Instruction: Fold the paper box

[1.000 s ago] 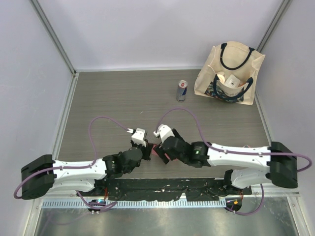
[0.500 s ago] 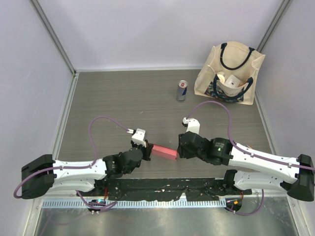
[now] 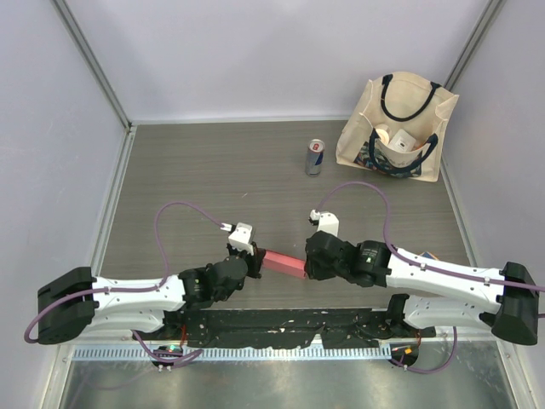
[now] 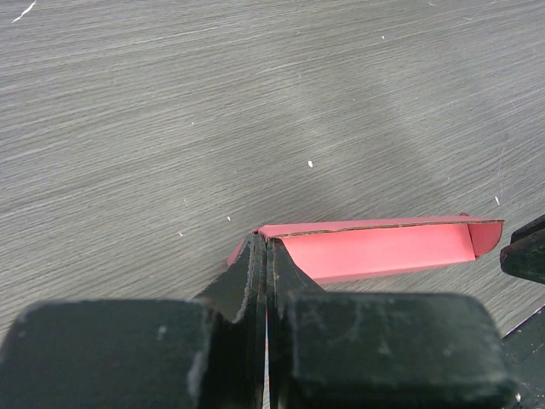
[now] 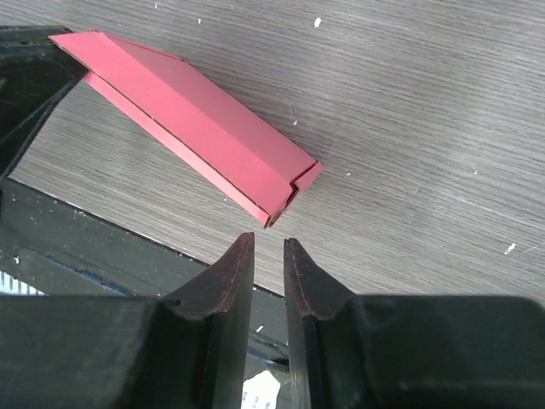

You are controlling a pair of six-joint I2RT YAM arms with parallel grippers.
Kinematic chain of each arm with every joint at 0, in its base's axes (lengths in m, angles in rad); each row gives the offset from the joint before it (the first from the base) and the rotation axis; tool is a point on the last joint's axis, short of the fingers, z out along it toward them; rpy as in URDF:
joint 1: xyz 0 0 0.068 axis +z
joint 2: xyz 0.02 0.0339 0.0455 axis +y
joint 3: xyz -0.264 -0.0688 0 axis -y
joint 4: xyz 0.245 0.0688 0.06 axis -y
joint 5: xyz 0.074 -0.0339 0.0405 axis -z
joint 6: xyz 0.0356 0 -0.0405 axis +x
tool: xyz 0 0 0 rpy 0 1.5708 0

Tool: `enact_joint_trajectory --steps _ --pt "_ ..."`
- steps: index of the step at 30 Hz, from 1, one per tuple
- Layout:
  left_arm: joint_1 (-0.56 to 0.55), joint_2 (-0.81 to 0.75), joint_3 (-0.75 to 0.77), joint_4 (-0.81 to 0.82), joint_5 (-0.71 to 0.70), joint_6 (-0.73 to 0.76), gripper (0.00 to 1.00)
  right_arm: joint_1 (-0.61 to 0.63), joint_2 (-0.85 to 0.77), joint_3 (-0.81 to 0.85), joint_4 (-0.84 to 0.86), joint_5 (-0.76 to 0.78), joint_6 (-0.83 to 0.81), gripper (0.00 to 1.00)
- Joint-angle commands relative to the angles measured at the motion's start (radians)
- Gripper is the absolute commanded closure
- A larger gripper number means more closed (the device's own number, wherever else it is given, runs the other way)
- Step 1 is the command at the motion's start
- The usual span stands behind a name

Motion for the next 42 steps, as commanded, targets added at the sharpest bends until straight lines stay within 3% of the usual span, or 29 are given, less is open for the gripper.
enact_joint_trajectory --steps 1,13,19,21,29,34,37,38,39,42 --pt "-0.009 0.012 0.003 -0.061 0.007 -0.007 1.0 -0.001 0.0 -0.005 0.04 0.035 0.016 0.76" --pt "-0.012 0.011 0.002 -0.058 0.01 -0.004 1.0 -0.001 0.03 -0.005 0.098 0.068 -0.01 0.82" --pt "-0.014 0.013 0.002 -0.058 0.011 -0.002 1.0 -0.001 0.049 -0.015 0.091 0.116 -0.01 0.9" --pt "-0.014 0.016 0.002 -0.058 0.011 -0.002 1.0 -0.001 0.061 -0.028 0.097 0.13 -0.01 0.99" --pt "-0.017 0.028 0.006 -0.057 0.011 -0.001 1.0 0.038 0.07 -0.162 0.227 0.284 0.001 0.99" --pt "-0.024 0.036 0.011 -0.064 0.004 -0.01 1.0 0.061 0.066 -0.19 0.269 0.296 -0.01 0.99" --pt "-0.03 0.033 0.012 -0.075 -0.009 -0.021 1.0 0.061 -0.002 -0.154 0.209 0.259 -0.025 0.86" --pt "-0.03 0.03 0.012 -0.075 -0.012 -0.022 1.0 0.061 -0.044 -0.148 0.197 0.242 -0.03 0.74" --pt "-0.032 0.03 0.012 -0.077 -0.015 -0.022 1.0 0.061 -0.069 -0.147 0.183 0.201 -0.027 0.69" --pt "-0.037 0.028 0.014 -0.083 -0.025 -0.025 1.0 0.059 -0.146 -0.136 0.103 0.171 0.07 0.54"
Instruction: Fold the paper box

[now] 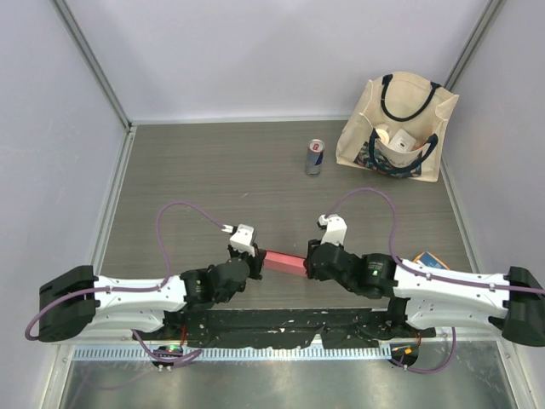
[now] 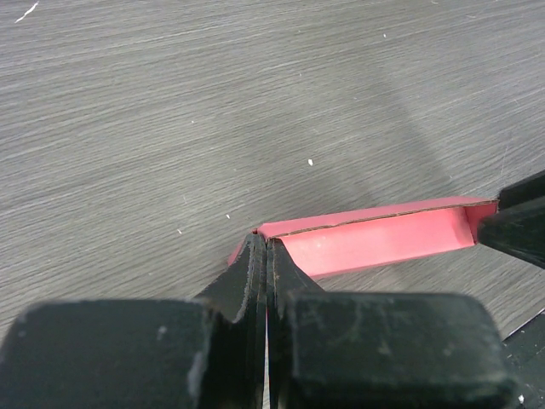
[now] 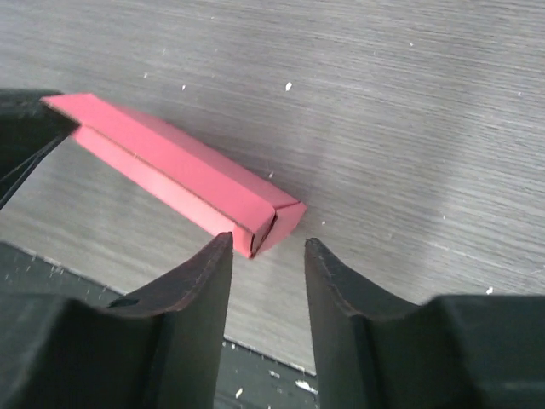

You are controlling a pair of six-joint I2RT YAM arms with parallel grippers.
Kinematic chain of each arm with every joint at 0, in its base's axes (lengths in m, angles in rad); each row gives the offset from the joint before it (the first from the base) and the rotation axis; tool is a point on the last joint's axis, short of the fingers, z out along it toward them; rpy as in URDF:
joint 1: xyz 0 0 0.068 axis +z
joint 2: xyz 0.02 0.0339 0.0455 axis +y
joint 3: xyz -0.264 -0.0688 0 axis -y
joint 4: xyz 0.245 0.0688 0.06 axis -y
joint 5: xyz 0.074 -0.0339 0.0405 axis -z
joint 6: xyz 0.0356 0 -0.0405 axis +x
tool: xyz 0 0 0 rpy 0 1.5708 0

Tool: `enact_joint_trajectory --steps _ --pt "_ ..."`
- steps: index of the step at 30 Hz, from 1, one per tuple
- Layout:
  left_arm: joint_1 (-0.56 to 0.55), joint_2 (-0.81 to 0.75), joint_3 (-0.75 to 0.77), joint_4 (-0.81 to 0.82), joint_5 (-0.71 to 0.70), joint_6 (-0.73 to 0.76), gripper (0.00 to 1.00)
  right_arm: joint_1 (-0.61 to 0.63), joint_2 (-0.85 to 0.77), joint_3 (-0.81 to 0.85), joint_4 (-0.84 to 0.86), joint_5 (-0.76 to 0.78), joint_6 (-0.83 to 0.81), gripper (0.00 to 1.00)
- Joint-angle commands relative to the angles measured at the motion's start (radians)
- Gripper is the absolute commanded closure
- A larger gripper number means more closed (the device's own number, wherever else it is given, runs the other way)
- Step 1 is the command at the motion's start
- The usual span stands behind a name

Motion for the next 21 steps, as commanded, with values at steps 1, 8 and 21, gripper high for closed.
enact_joint_trajectory --steps 1,8,21 --pt "-0.019 0.015 0.01 -0.085 0.005 -0.024 1.0 0.002 -0.112 0.018 -0.143 -0.062 0.137 0.42" --pt "-0.043 0.024 0.027 -0.113 -0.026 -0.033 1.0 -0.001 -0.122 0.067 -0.154 -0.137 0.516 0.18" --pt "-0.072 0.029 0.036 -0.154 -0.105 -0.08 1.0 -0.008 -0.183 -0.123 0.064 -0.131 1.297 0.06"
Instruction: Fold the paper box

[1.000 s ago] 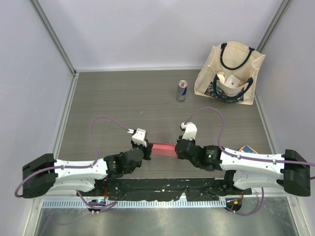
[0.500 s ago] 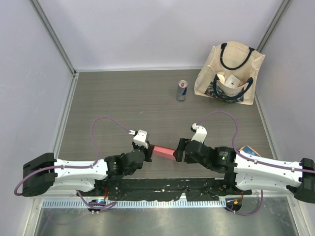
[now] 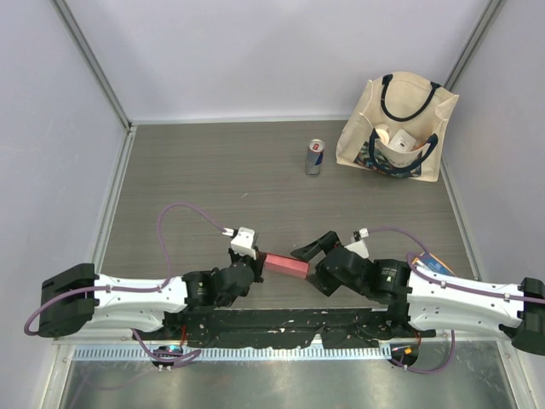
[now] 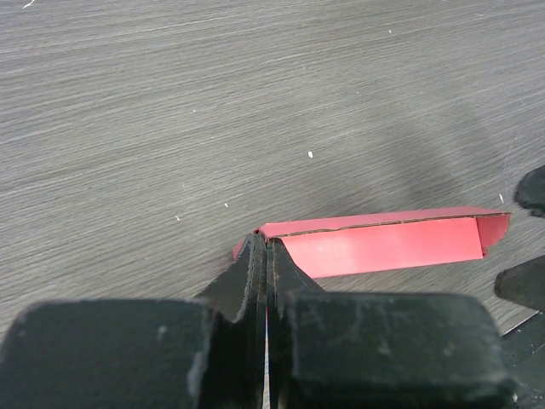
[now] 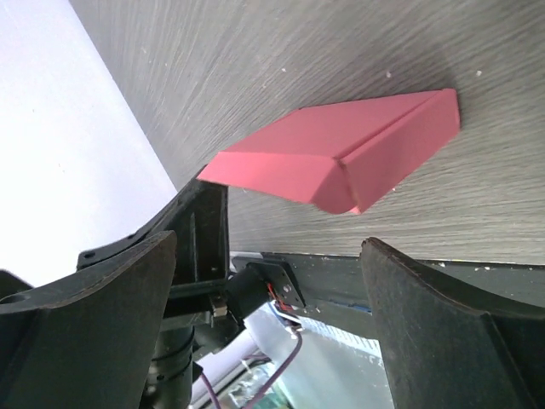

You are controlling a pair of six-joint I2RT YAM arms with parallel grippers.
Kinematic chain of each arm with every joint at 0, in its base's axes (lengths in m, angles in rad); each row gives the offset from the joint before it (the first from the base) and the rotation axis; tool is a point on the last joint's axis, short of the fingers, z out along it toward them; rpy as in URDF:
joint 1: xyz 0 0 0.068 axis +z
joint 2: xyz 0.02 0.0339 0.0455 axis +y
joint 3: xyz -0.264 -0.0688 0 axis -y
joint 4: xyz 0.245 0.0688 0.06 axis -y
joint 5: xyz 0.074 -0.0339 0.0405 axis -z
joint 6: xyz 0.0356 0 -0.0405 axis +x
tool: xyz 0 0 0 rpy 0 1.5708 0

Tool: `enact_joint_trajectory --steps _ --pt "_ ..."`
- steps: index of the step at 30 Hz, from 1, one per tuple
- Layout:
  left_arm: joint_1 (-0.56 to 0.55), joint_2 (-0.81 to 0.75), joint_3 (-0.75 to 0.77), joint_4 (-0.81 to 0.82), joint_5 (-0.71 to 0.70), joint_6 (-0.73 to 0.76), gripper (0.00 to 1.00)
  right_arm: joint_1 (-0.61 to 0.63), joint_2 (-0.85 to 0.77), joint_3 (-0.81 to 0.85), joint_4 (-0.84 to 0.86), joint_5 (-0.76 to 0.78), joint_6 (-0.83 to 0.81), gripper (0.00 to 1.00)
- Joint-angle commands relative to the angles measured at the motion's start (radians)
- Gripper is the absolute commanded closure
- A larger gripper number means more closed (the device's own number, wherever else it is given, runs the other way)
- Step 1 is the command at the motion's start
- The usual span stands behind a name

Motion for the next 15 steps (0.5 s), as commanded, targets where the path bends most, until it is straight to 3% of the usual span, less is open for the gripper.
enact_joint_trajectory --steps 1,8,15 --pt "-0.013 0.022 0.011 -0.089 -0.032 -0.031 1.0 -0.002 -0.005 -0.071 0.124 0.024 0.31 0.06" --pt "-0.027 0.046 0.028 -0.101 -0.052 -0.034 1.0 -0.006 0.062 -0.085 0.204 0.078 0.353 0.09" --pt "-0.054 0.086 0.065 -0.129 -0.091 -0.047 1.0 -0.02 0.168 -0.125 0.351 0.03 0.381 0.2"
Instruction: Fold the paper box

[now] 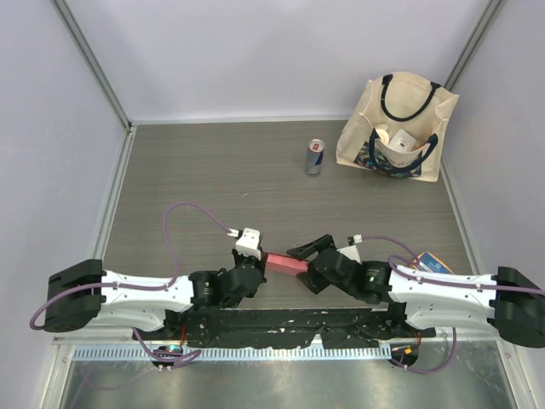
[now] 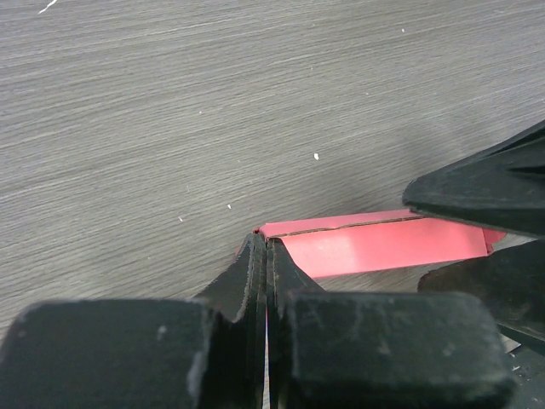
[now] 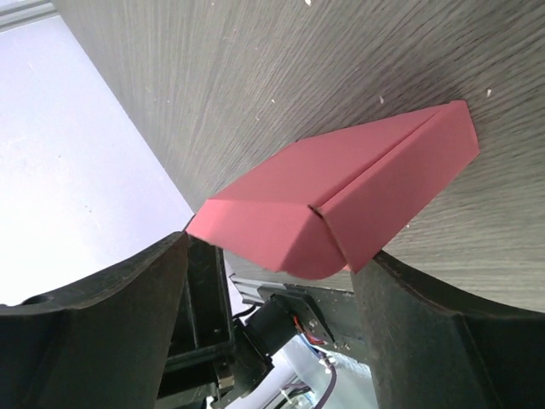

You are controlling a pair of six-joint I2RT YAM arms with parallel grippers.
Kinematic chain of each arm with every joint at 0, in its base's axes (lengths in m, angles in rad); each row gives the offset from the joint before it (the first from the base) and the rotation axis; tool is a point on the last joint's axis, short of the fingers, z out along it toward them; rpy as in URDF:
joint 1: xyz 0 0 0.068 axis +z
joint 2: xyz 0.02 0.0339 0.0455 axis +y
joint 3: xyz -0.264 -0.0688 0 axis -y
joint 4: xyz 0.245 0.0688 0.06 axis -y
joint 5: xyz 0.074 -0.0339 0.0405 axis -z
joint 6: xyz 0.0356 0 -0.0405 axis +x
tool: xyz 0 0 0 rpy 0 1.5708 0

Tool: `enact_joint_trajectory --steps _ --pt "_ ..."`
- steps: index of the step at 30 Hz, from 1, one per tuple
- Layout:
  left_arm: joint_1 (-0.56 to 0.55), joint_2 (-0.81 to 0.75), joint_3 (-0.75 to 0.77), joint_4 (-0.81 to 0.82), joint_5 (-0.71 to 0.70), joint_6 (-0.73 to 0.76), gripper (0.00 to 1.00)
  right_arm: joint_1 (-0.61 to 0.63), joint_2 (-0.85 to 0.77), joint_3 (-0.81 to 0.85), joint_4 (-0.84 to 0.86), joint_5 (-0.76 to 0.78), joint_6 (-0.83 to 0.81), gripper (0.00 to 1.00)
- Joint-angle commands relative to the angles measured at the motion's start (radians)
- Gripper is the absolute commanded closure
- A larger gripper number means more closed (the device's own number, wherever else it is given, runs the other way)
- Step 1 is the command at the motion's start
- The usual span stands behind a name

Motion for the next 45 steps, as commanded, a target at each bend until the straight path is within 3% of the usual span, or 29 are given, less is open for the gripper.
enact_joint_trajectory --steps 1,3,8,11,12,14,18,24,28,31,32,35,38,44,45 --pt "-0.023 0.034 0.02 -0.091 -0.029 -0.027 1.0 -0.006 0.055 -0.028 0.127 0.008 0.214 0.23" --pt "-0.033 0.042 0.026 -0.096 -0.039 -0.033 1.0 -0.004 0.065 -0.04 0.156 0.005 0.231 0.35" --pt "-0.054 0.067 0.038 -0.108 -0.031 -0.043 0.99 -0.006 0.072 -0.077 0.189 0.019 0.24 0.44" --pt "-0.057 0.062 0.035 -0.122 -0.016 -0.062 0.88 -0.006 0.08 -0.102 0.207 0.024 0.246 0.49" --pt "-0.059 0.056 0.03 -0.119 0.004 -0.062 0.77 -0.006 0.085 -0.114 0.219 0.031 0.257 0.51" --pt "-0.065 0.021 0.017 -0.119 0.023 -0.069 0.68 -0.006 0.095 -0.152 0.281 0.034 0.263 0.58" --pt "-0.068 -0.083 -0.009 -0.137 0.079 -0.076 0.44 -0.007 0.121 -0.194 0.339 0.039 0.277 0.59" --pt "-0.06 -0.251 0.004 -0.266 0.201 -0.139 0.25 -0.007 0.145 -0.243 0.379 0.044 0.291 0.65" --pt "0.012 -0.336 0.041 -0.341 0.265 -0.226 0.22 -0.009 0.163 -0.289 0.42 0.044 0.302 0.72" --pt "0.143 -0.346 0.014 -0.289 0.41 -0.285 0.21 -0.009 0.171 -0.309 0.436 0.038 0.302 0.78" --pt "0.232 -0.341 0.004 -0.248 0.466 -0.303 0.23 -0.009 0.175 -0.312 0.439 0.047 0.296 0.79" --pt "0.347 -0.32 -0.046 -0.132 0.615 -0.328 0.33 -0.01 0.189 -0.329 0.459 0.056 0.292 0.81" --pt "0.38 -0.283 -0.066 -0.088 0.636 -0.32 0.45 -0.012 0.204 -0.343 0.485 0.058 0.286 0.93" --pt "0.405 -0.157 -0.068 0.023 0.704 -0.311 0.47 -0.013 0.232 -0.344 0.511 0.047 0.273 0.97" --pt "0.405 -0.131 -0.066 0.028 0.704 -0.311 0.52 -0.015 0.234 -0.346 0.511 0.045 0.27 0.97"
